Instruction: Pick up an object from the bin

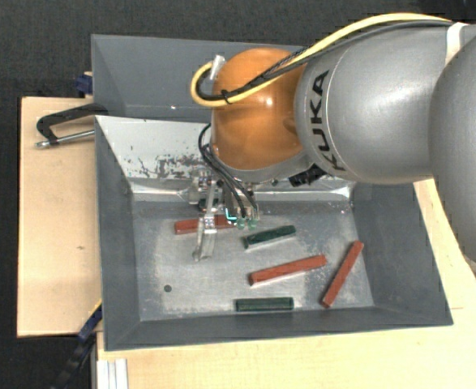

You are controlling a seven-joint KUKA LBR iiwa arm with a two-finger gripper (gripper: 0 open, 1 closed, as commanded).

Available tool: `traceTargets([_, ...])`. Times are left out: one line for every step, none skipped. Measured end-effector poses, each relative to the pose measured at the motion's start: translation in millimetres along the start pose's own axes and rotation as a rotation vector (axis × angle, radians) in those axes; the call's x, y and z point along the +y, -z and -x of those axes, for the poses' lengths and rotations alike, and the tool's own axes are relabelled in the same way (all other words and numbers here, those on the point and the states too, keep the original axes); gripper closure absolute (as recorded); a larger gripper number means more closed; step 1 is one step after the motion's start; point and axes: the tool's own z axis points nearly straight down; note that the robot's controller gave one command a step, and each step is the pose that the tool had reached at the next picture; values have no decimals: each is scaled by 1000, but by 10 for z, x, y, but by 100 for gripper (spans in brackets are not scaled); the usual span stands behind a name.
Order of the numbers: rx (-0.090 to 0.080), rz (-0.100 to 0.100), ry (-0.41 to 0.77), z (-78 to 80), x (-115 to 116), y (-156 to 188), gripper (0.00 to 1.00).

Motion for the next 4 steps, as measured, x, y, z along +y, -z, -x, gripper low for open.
traceTargets([-8,2,-2,20,-10,46,0])
traceTargets([-15,2,74,526,-306,-678,0])
traceTargets([-14,2,-32,560,-636,-254,0])
traceTargets([-3,1,-29,552,-571,-741,0])
